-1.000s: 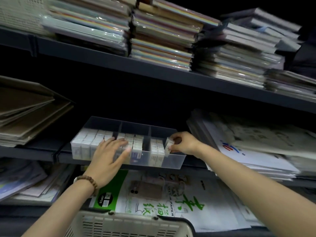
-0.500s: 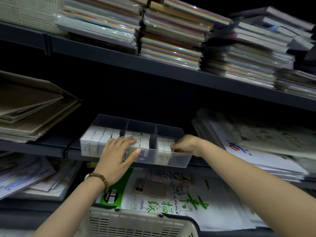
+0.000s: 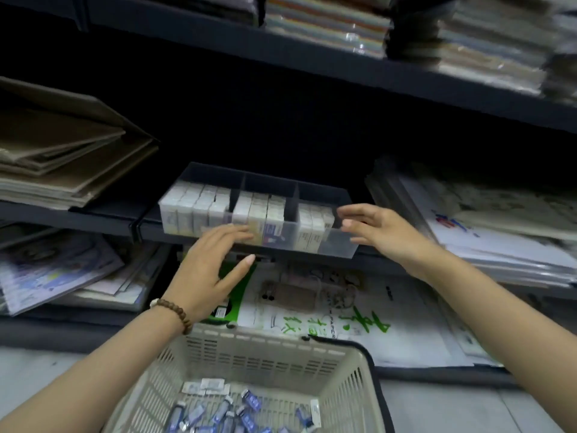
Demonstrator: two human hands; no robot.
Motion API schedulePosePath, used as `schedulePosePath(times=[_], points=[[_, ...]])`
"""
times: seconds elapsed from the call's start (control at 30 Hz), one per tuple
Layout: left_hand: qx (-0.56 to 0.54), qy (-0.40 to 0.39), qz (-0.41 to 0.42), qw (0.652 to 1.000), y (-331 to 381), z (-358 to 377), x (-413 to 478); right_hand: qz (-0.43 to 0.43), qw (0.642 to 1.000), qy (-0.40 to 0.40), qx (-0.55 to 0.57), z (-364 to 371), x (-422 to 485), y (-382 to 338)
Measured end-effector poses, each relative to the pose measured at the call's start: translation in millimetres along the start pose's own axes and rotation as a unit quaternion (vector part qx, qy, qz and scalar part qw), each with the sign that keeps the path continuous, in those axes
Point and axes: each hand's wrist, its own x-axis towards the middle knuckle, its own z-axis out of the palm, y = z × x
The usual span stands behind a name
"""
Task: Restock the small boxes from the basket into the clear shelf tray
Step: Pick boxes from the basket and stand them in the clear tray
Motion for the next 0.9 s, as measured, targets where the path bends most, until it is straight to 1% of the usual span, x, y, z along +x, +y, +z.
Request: schedulePosePath(times=[0.07,0.1,0.17,0.2,0.27,0.33,0.4,0.5,0.57,0.63,0.67,0.77,0.8,0.9], points=[[-0.01,-0.033,-0.01,0.999,-3,12,-27,0.006,0.999,-0.022,0.049,15,-21,20],[-0.017,-0.06,-0.028,0.998,-7,19,-42,0.022,0.996,-0.045,0.072,26,-30,34],[-0.049,-0.141,-0.093,0.984,-19,35,-71,0.074,0.988,-0.094,0.094,56,-43,71],[-0.067,-0.186,-0.135,0.971,-28,43,-84,0.108,0.983,-0.12,0.09,74,-48,93],[-0.066,-0.273,-0.217,0.935,-46,60,-112,0.189,0.964,-0.168,0.08,113,-55,139],[-0.063,-0.335,-0.291,0.894,-64,79,-140,0.27,0.939,-0.197,0.084,151,-60,183],[-0.083,-0.341,-0.365,0.862,-80,100,-165,0.334,0.913,-0.207,0.108,184,-65,220],[-0.082,-0.324,-0.437,0.835,-101,130,-187,0.393,0.885,-0.2,0.15,223,-69,258],[-0.084,-0.321,-0.461,0.823,-118,144,-192,0.402,0.875,-0.223,0.154,246,-65,271],[-0.094,-0.321,-0.478,0.812,-135,156,-191,0.394,0.876,-0.243,0.135,266,-56,277],[-0.09,-0.321,-0.478,0.813,-143,162,-189,0.386,0.88,-0.245,0.125,277,-49,278],[-0.013,-0.339,-0.424,0.839,-163,181,-191,0.351,0.903,-0.234,0.087,307,-23,279],[0.01,-0.353,-0.405,0.843,-167,188,-194,0.338,0.907,-0.238,0.074,316,-15,278],[0.062,-0.406,-0.375,0.831,-172,209,-205,0.313,0.914,-0.259,0.013,341,0,278]])
